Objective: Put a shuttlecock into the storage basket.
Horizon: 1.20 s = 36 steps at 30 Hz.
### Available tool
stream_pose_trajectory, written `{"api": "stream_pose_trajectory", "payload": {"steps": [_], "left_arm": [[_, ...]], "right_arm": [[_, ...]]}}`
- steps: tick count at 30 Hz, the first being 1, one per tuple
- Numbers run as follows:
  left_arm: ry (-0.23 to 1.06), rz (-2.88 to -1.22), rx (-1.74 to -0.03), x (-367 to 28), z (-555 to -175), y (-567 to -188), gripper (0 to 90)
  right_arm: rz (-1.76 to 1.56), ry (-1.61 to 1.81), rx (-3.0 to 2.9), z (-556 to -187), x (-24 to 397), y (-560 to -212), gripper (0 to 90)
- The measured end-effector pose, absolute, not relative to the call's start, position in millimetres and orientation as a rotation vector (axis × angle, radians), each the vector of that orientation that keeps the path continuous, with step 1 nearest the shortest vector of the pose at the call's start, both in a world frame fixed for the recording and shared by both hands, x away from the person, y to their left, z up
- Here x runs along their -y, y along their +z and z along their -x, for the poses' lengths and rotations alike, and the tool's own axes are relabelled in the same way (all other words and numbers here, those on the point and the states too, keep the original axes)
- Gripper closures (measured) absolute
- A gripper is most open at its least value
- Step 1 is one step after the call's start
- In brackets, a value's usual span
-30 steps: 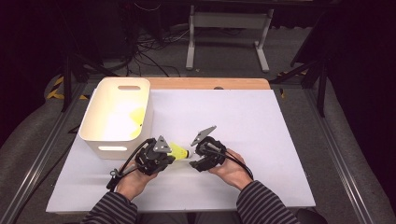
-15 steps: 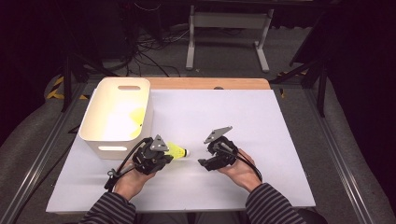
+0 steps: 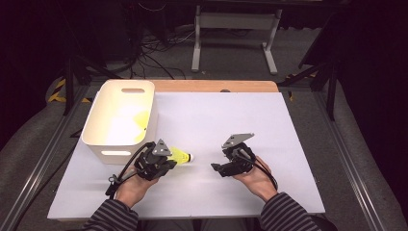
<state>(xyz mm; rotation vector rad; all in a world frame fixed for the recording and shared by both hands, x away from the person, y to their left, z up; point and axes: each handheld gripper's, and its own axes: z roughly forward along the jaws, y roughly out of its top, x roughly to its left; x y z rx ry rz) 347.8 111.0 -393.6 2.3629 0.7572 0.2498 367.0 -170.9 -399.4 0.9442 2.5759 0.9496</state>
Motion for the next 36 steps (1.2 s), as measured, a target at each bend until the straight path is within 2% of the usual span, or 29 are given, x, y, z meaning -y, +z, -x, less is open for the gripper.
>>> {"api": "stream_pose_trajectory", "payload": {"steps": [36], "left_arm": [[0.255, -2.347, -0.794, -121, -344, -385, 90.0]], "right_arm": [[-1.094, 1.162, -2.327, -340, 251, -405, 18.9]]}}
